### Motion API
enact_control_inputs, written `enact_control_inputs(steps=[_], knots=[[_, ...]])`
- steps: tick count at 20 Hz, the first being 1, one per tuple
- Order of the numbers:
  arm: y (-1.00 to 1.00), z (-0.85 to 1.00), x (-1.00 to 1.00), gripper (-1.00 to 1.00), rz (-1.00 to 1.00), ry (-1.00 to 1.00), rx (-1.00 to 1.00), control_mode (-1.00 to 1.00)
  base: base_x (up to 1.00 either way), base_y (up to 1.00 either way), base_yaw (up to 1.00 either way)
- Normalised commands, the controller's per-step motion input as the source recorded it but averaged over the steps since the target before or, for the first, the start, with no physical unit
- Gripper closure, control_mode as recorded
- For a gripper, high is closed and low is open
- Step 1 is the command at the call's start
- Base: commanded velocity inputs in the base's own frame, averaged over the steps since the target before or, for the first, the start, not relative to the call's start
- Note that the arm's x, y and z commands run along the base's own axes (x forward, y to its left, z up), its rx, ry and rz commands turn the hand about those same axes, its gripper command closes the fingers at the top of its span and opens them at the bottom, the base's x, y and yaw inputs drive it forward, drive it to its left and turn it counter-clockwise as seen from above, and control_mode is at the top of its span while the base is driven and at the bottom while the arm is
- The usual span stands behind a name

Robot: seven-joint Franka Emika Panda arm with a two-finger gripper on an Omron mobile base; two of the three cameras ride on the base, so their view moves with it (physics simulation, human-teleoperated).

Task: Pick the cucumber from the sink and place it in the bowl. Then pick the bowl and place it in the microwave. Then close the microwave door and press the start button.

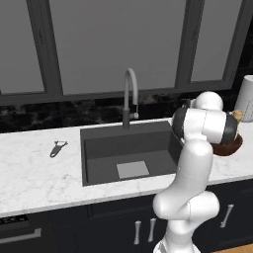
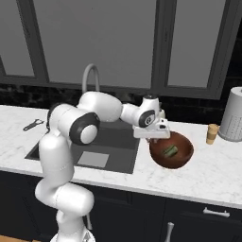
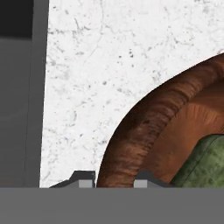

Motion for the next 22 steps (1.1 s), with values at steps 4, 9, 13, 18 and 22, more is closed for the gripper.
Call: enact_control_inputs(steps=[4,9,13,18,22], knots=[[0.33,0.87,-0.54,1.0,0.38,-0.02,-0.04,-1.0,0.0,0.0,0.0],[0.46,0.7,-0.31,1.0,0.43,0.03,-0.05,-1.0,0.0,0.0,0.0],[0.44,0.88,-0.38,1.0,0.49,0.1,-0.03,-1.0,0.0,0.0,0.0],[0.57,0.84,-0.5,1.0,0.57,0.08,0.0,-1.0,0.0,0.0,0.0],[0.61,0.82,-0.55,1.0,0.63,0.01,-0.03,-1.0,0.0,0.0,0.0]])
